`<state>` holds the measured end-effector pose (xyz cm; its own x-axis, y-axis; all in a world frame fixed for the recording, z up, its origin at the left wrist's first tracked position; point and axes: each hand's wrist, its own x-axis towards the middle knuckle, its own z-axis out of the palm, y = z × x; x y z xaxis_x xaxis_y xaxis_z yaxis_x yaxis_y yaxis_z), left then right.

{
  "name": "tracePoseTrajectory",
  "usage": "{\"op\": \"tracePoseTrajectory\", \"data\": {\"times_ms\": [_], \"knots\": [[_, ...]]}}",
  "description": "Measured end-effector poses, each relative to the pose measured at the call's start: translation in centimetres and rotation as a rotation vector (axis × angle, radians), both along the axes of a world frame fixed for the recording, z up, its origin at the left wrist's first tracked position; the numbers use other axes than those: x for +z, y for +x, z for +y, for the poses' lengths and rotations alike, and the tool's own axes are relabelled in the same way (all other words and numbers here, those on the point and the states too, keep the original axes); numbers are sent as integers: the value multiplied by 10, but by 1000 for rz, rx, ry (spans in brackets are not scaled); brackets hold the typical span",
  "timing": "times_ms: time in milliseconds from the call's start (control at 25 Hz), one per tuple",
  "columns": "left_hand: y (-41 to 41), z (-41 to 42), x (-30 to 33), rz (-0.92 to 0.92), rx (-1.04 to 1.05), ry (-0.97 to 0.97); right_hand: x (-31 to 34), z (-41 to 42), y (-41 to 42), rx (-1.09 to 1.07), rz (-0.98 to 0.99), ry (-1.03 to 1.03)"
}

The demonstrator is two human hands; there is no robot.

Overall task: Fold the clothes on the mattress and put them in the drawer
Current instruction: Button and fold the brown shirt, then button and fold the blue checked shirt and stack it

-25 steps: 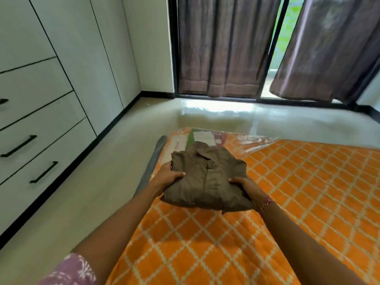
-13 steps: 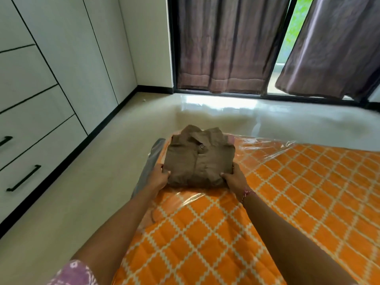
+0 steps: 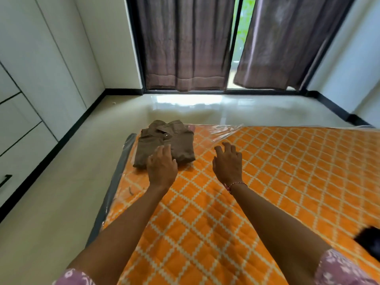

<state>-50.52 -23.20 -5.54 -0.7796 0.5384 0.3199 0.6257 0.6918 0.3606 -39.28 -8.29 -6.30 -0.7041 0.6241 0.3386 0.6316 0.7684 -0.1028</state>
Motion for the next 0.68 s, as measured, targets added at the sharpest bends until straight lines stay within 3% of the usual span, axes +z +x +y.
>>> {"op": "tracePoseTrajectory", "data": {"times_ms": [400,680], "knots": [[252,57,66,136,-263,169,62,3,277,-126,8,280],[425,144,49,99,-484,166,67,76,469,-358,-132,285]]}}
